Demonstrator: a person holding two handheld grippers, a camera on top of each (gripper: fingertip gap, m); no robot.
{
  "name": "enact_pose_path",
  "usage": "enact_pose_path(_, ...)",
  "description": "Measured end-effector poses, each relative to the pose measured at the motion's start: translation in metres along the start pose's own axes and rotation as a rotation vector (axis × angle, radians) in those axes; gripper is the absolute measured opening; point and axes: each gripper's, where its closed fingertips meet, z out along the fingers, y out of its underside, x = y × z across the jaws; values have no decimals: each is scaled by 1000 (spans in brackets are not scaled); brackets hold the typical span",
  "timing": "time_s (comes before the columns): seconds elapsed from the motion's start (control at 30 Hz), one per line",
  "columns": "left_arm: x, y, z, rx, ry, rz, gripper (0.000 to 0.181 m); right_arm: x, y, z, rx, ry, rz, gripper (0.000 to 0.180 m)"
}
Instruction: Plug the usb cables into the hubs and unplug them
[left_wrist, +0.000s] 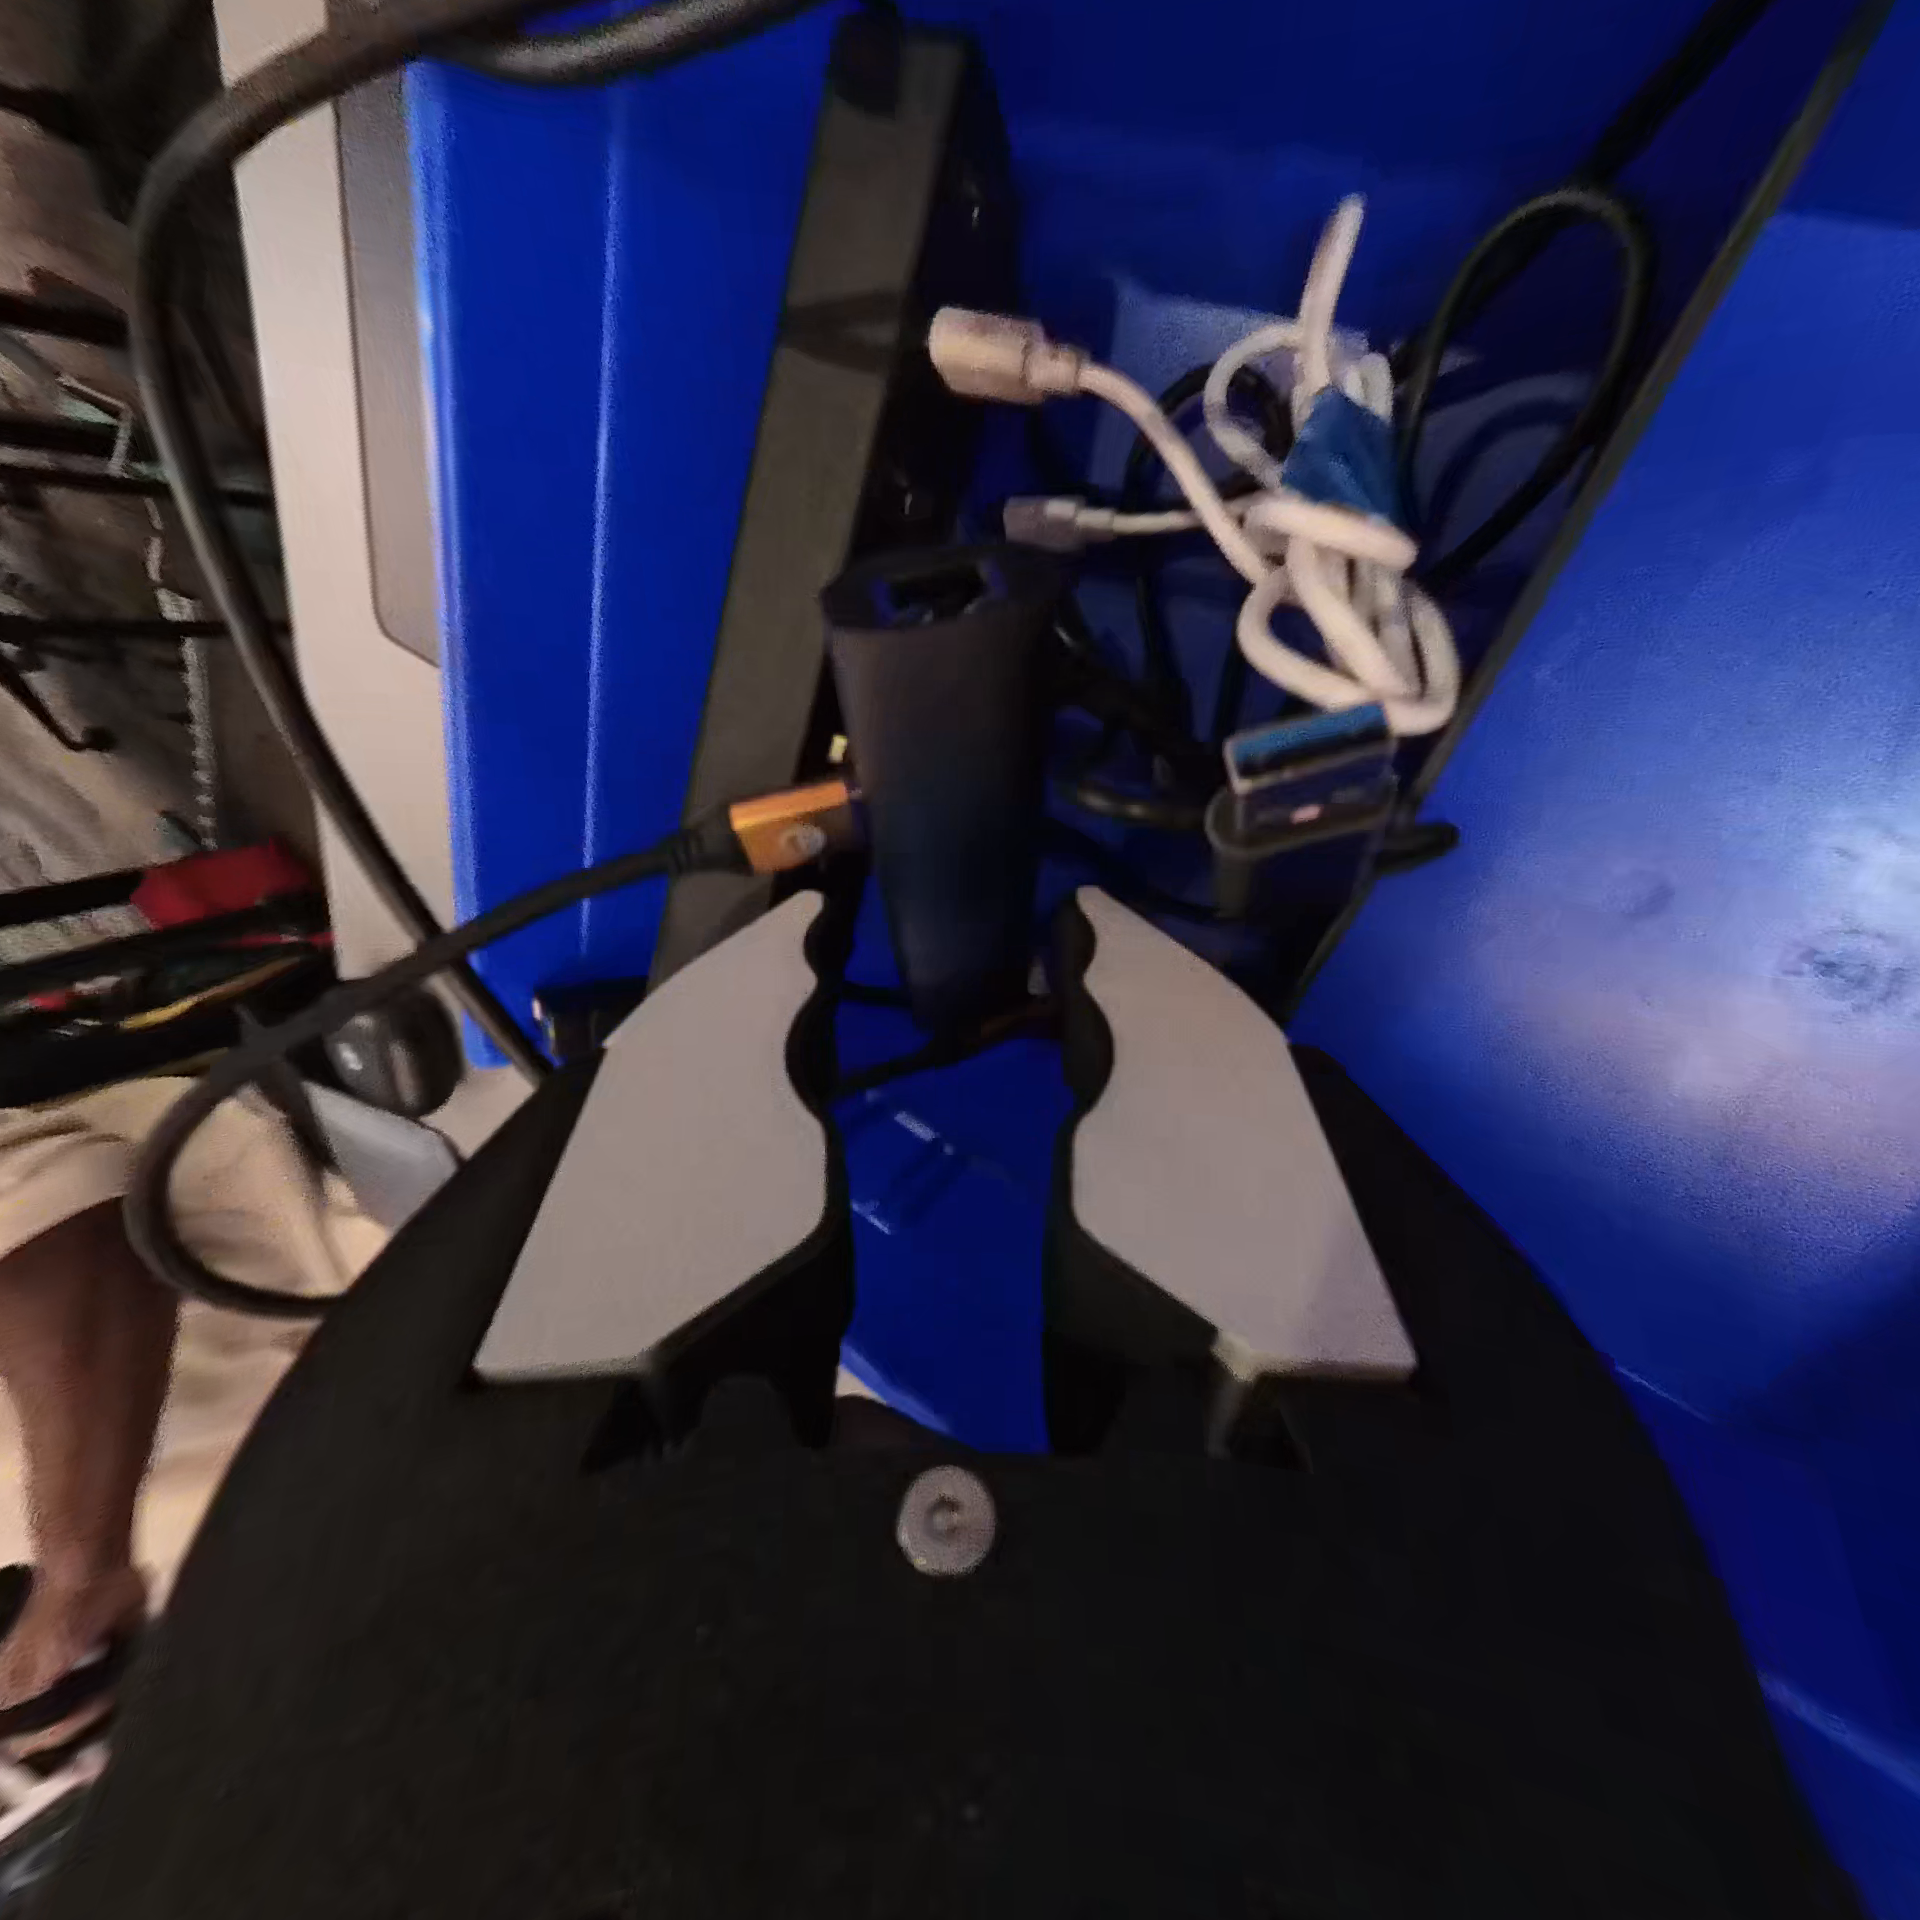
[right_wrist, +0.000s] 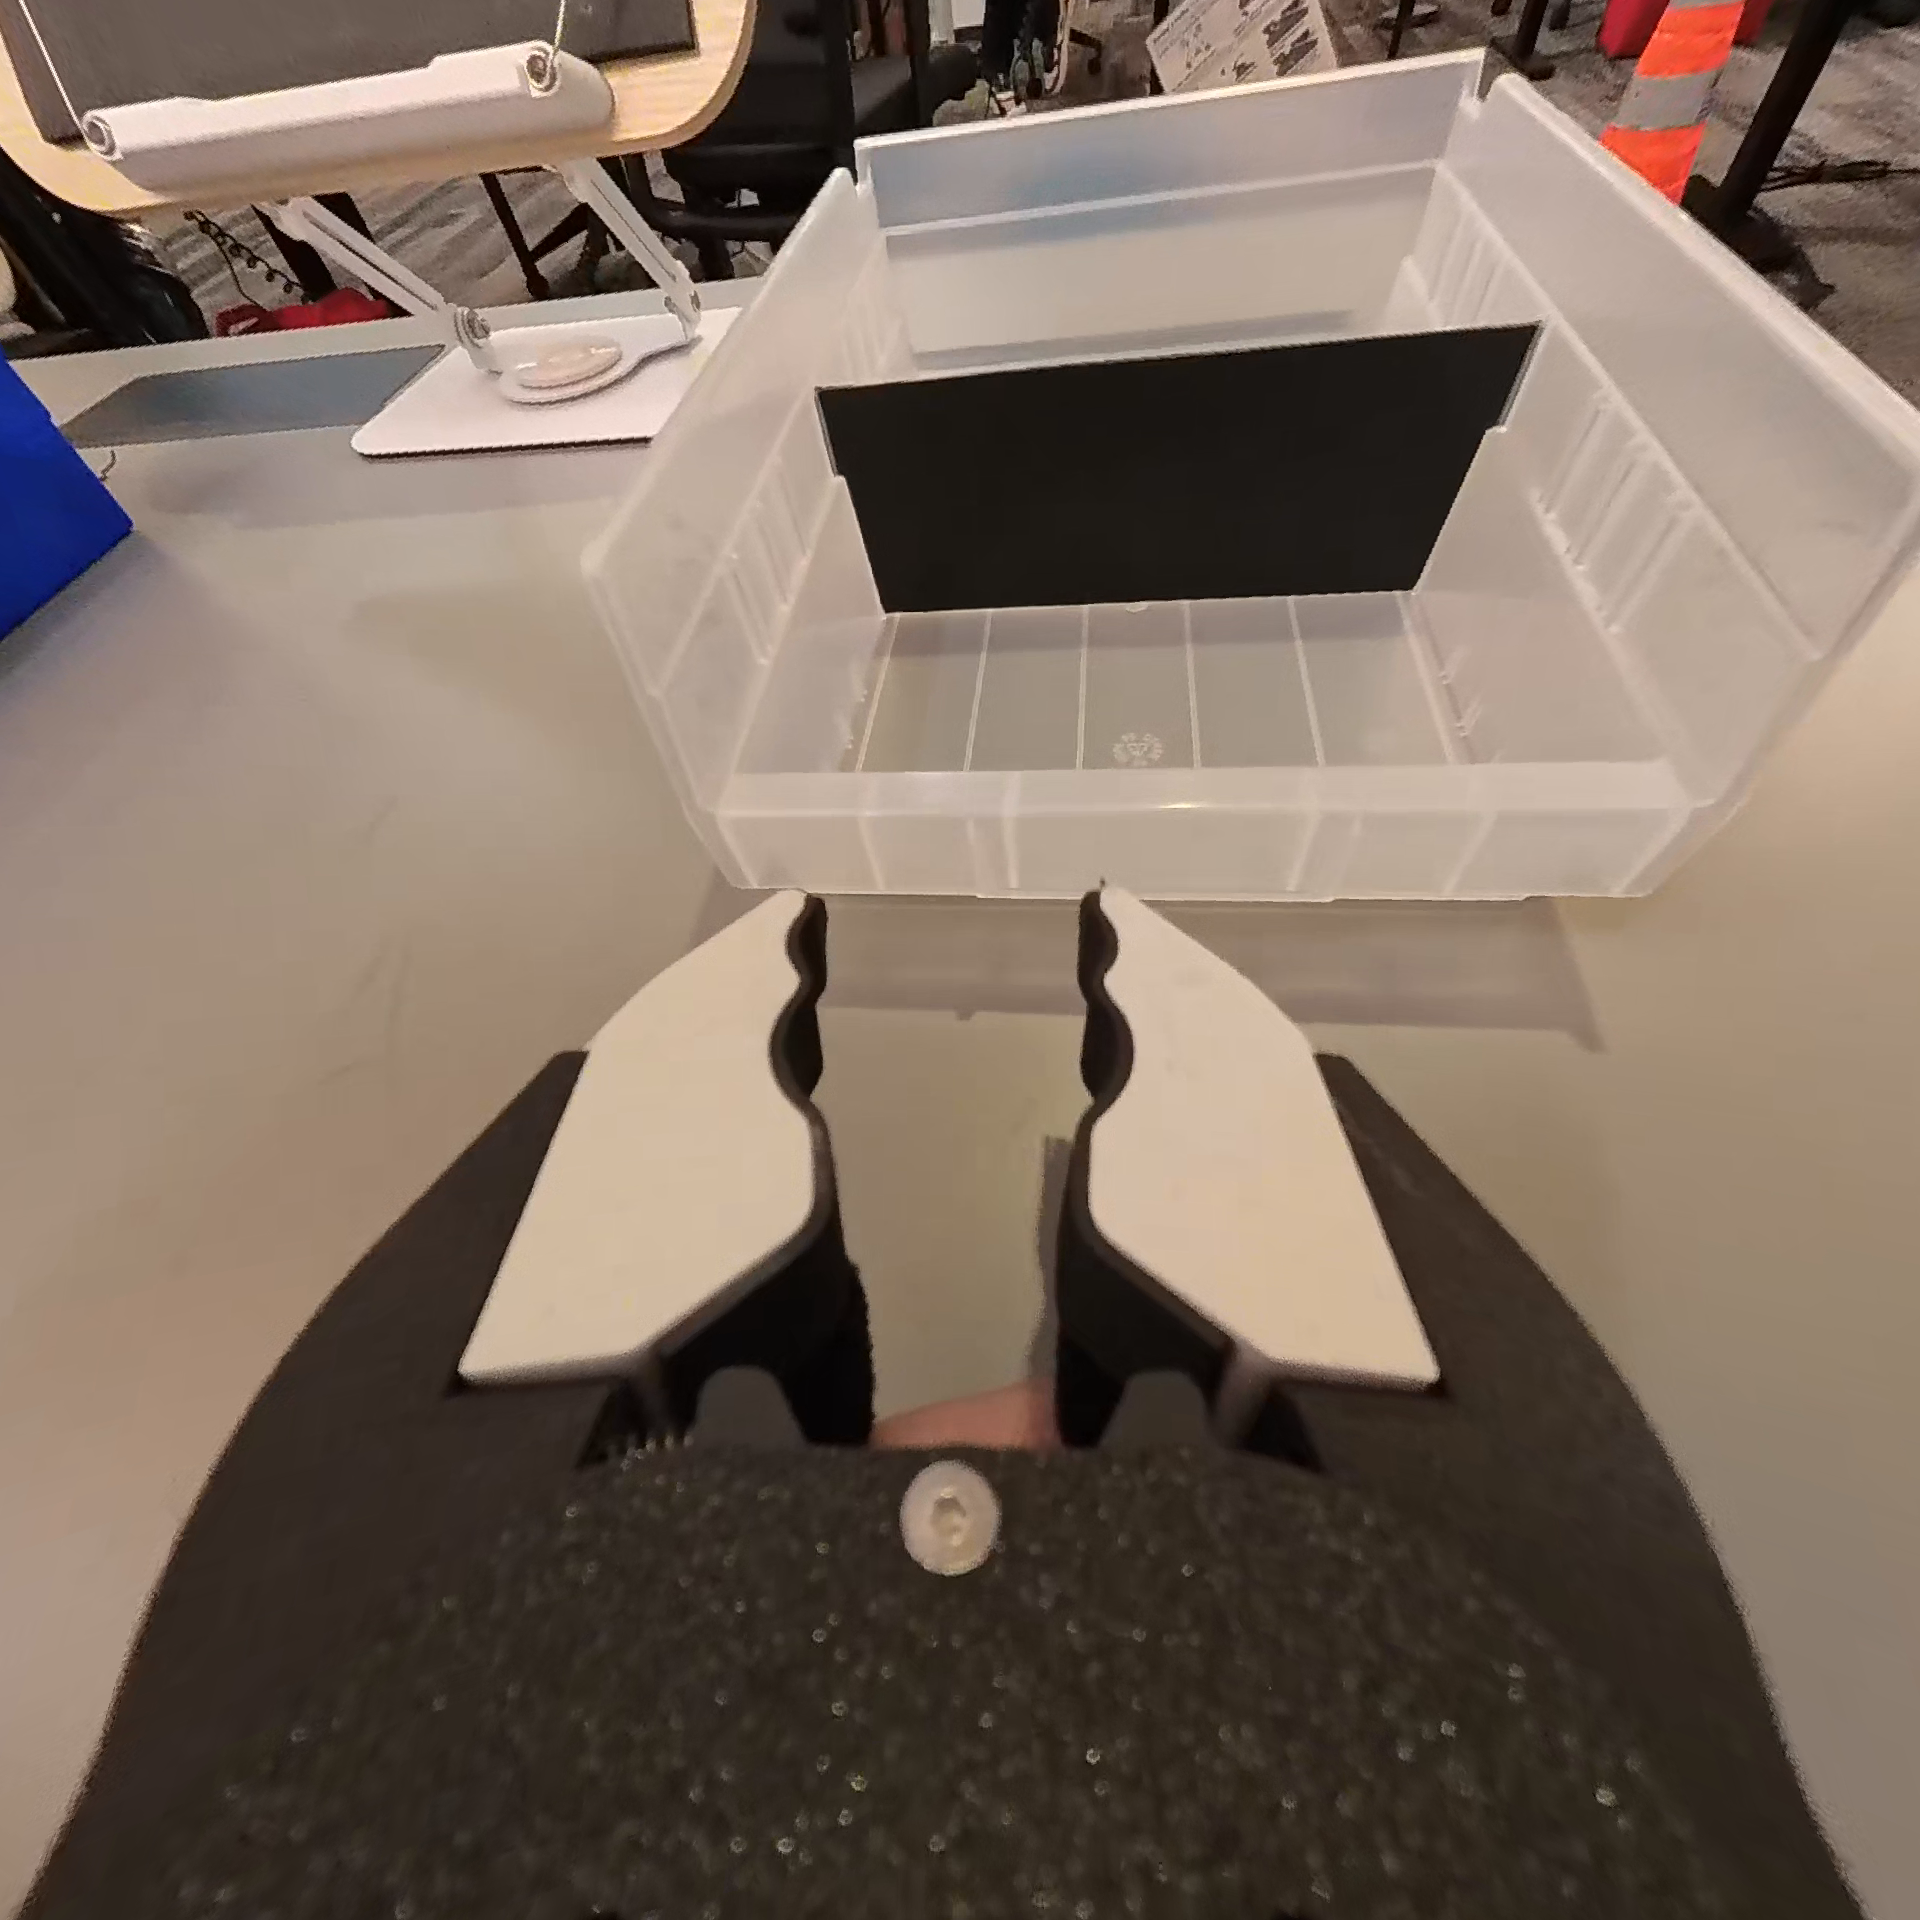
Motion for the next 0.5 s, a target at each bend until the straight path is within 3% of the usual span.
enact_pose_path(0.13,-7,0,19,-56,-111,59,32,0,1,1,-11,-11,16,46)
enact_pose_path(0.27,-14,-8,5,38,-174,-44,31,-4,3,4,-28,-36,26,46)
enact_pose_path(0.37,-33,-15,-32,117,-318,-92,31,-7,3,4,-29,-47,22,45)
enact_pose_path(0.5,-66,-40,-119,201,-593,-40,31,-12,3,3,-26,-62,11,45)
